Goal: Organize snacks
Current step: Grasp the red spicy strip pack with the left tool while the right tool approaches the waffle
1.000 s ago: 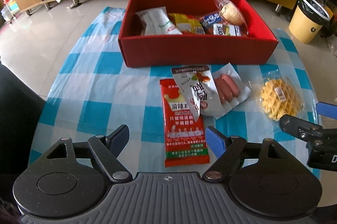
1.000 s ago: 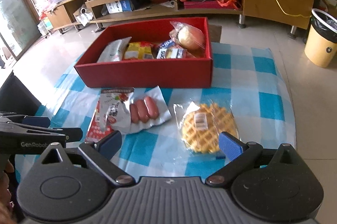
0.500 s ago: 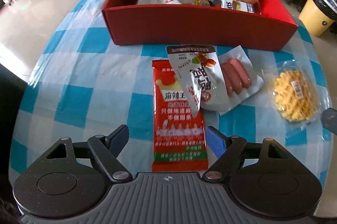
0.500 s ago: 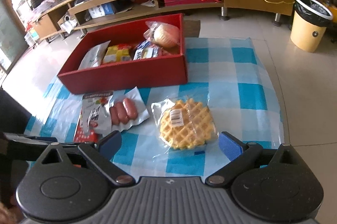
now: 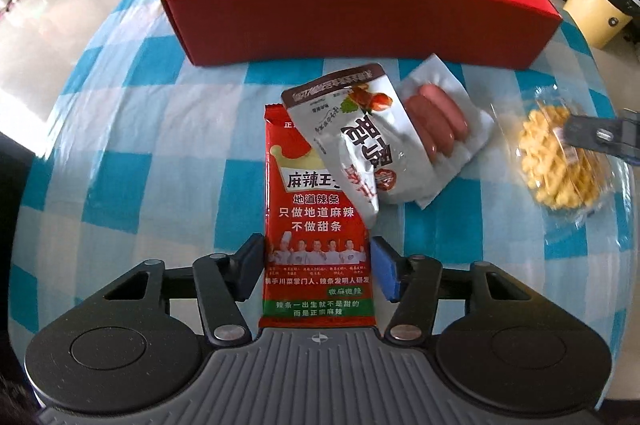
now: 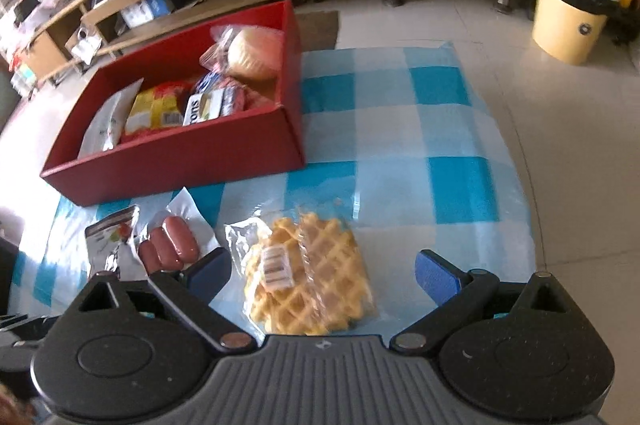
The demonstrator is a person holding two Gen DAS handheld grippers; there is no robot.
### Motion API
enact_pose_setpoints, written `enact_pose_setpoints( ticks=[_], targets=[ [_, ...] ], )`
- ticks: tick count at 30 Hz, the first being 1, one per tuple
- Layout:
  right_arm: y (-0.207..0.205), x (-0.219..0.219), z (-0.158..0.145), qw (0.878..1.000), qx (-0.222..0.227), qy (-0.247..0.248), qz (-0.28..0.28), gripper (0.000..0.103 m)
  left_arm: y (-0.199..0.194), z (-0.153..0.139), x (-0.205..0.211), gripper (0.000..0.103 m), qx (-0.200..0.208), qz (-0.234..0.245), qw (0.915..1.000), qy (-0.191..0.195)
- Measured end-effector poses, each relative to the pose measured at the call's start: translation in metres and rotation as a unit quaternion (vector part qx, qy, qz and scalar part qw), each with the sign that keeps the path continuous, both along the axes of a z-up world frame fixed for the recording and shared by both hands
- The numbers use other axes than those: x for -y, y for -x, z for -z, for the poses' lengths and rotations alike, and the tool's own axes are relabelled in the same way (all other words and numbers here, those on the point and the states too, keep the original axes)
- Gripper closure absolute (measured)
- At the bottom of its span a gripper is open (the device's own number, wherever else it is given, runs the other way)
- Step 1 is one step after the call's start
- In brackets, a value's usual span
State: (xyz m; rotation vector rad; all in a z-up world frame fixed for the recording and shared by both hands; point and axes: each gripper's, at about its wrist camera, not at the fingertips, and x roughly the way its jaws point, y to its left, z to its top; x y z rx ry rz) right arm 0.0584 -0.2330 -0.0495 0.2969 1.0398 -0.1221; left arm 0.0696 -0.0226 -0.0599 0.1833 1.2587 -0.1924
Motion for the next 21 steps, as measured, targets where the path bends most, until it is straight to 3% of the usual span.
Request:
enact_pose_setpoints(
  ticks=[11,15,17,21],
  targets=[
    [0.011,-0.049,0.023,0.993,-0.051,0.019,-0.105,0.007,0.015,-0.002,-0.024,0.037,-0.022,0.009,0.9996,0.013],
    [0.005,-0.039,0.012,0.997,-0.033,0.021,-0.072,0.007,0.009,-0.004,-0.031,0.033,-0.025,-0.003,0.9993,0.030],
    [-0.004,-0.036,0.013,0.998,-0.030,0.017,-0.060,0.007,0.005,-0.002,-0.030,0.026,-0.021,-0.007,0.9993,0.029],
    [-0.017,-0.047,0.030,0.996,-0.056,0.027,-0.064,0.007,0.004,0.004,-0.024,0.019,-0.016,-0.005,0.9998,0.013]
  ],
)
